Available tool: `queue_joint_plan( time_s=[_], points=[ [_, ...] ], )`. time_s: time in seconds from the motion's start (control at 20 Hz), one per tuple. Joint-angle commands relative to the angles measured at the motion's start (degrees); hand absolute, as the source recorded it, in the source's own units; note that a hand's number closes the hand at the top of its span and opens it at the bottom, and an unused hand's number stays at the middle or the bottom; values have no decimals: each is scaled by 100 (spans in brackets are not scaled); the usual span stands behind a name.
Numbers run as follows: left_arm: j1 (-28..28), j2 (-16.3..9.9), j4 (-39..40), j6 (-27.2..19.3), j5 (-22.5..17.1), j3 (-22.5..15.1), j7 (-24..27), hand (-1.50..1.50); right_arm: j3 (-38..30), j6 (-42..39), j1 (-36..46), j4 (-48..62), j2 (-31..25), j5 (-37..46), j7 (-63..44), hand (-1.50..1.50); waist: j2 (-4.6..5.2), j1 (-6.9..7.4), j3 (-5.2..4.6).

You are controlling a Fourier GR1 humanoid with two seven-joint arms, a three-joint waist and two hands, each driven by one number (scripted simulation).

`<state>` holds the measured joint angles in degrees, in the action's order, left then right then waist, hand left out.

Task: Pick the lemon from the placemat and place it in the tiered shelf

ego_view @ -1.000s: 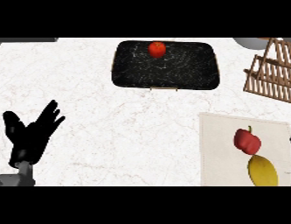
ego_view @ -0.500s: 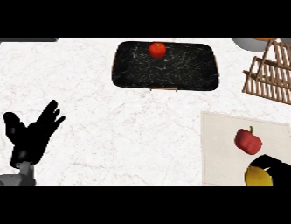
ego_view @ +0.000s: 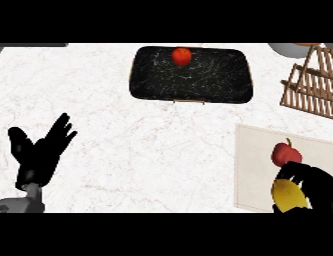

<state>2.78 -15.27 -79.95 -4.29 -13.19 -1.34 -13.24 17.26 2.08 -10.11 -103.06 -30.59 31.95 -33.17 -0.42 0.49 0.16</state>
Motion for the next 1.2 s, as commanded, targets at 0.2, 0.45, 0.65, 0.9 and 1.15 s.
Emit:
queue_joint_plan(
  time_s=[0.2, 0.45, 0.65, 0.9, 1.15],
  points=[
    [-56, 43, 633, 126, -9, 145, 122, 0, -930, -733, 736, -317, -190, -1435, 976, 150, 43, -102, -20],
    [60, -44, 464, 62, -45, 249, -123, 0, -1851, -904, 1018, -1879, -716, -1757, 131, 150, 13, -220, -32],
    [-158, -60, 241, 58, -57, 242, -263, 0, -2860, -1010, 1057, -2708, -1029, -2244, -695, 150, -5, -222, -28],
    [-298, 68, 315, 127, 91, 136, 68, 0, -4158, -1543, 1710, -2535, -1694, -3199, -1456, 150, 15, -152, -26],
    [99, 43, 446, 50, 89, 194, -313, 0, -4983, -1947, 2543, -1614, -2497, -3828, -1640, 150, 33, -131, -23]
  ],
)
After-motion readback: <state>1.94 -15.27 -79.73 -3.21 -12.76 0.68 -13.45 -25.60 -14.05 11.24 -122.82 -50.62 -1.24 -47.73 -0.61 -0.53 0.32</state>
